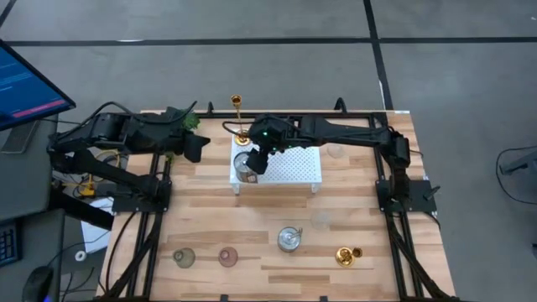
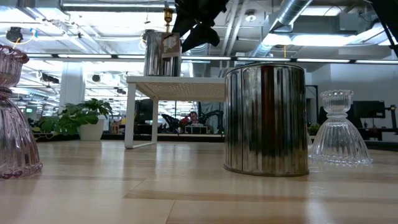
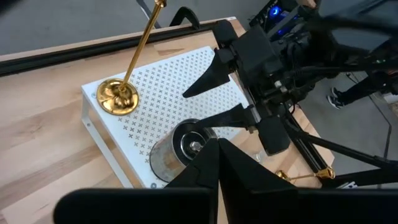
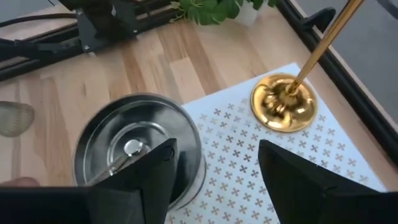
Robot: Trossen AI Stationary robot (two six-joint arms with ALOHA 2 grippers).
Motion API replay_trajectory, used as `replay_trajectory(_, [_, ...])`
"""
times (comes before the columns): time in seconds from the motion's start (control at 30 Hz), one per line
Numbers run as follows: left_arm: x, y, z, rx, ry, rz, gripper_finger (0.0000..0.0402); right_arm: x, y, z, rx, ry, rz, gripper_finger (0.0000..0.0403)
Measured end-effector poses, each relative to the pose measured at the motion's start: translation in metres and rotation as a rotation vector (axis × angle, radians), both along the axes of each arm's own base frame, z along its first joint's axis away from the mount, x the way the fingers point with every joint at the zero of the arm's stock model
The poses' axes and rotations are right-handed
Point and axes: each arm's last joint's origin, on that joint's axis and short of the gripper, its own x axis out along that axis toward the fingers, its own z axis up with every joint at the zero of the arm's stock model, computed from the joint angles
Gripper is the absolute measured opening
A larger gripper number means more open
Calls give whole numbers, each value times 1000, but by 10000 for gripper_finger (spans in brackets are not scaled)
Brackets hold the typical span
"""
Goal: Pick & Place candle stick holders
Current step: Put the top silver scented candle on the shelf
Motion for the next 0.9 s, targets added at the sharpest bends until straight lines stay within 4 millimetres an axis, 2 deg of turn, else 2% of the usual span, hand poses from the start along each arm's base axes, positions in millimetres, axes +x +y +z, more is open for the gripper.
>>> replay_trajectory(0.33, [0, 0, 0, 0, 1, 0, 4, 5, -6, -12, 5, 38, 37, 205])
replay_trajectory(0.47, [1, 0, 0, 0, -5, 0, 4, 4, -9, -12, 18, 45, 46, 153])
replay_trajectory(0.67, [1, 0, 1, 0, -6, 0, 5, 2, -11, -13, 28, 60, 60, 19])
replay_trajectory(0.9, [1, 0, 1, 0, -6, 0, 4, -5, -10, -8, 5, 87, 64, 3])
